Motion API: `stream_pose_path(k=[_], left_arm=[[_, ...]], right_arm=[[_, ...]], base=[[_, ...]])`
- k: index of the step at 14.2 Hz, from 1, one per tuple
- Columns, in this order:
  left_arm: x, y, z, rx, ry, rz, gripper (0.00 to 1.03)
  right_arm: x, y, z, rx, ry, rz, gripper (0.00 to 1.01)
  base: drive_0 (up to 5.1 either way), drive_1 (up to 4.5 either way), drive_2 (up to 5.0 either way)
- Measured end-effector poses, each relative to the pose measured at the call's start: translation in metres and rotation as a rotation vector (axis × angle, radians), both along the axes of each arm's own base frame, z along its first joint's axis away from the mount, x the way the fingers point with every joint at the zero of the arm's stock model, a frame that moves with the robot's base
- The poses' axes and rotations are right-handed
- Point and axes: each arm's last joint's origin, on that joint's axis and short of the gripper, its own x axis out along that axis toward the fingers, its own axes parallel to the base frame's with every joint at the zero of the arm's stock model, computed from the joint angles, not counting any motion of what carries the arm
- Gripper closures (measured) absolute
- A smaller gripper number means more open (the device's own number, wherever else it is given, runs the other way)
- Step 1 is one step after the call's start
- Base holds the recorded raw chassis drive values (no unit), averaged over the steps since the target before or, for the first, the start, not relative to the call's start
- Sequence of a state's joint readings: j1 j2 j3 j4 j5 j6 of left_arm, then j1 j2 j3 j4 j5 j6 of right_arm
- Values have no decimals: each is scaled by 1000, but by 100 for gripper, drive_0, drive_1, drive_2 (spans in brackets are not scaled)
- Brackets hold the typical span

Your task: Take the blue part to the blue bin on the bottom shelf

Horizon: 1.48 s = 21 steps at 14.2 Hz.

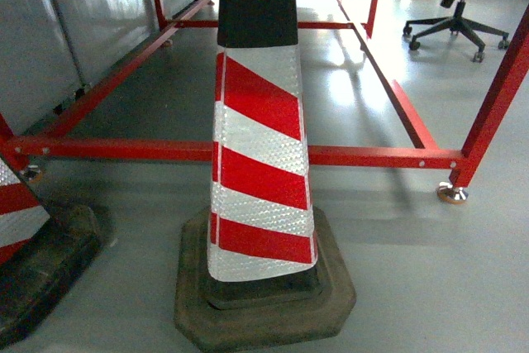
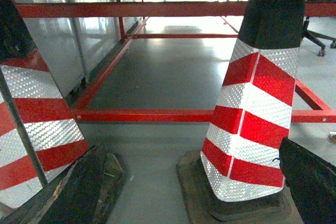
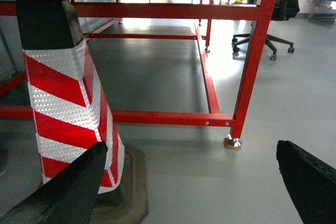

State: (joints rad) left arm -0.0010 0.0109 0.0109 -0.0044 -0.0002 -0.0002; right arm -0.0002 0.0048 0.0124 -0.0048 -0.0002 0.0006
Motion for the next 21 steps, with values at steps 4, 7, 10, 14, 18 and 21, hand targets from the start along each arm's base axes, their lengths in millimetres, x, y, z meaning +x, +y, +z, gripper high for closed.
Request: stream_pose_path(k=[4, 7, 10, 14, 18, 21], left_arm=[[0, 0, 0, 0, 0, 0, 5], [0, 0, 0, 0, 0, 0, 5], [0, 0, 0, 0, 0, 0, 5], [0, 0, 0, 0, 0, 0, 5], [0, 0, 0, 0, 0, 0, 5], [0, 0, 0, 0, 1, 0, 5]], right_arm=[[0, 0, 0, 0, 0, 0, 3], [0, 0, 0, 0, 0, 0, 3], [0, 0, 0, 0, 0, 0, 3], [0, 0, 0, 0, 0, 0, 3], [0, 0, 0, 0, 0, 0, 3], [0, 0, 0, 0, 2, 0, 3]], base=[[0, 0, 0], [0, 0, 0], [0, 0, 0], [0, 0, 0], [0, 0, 0], [0, 0, 0]])
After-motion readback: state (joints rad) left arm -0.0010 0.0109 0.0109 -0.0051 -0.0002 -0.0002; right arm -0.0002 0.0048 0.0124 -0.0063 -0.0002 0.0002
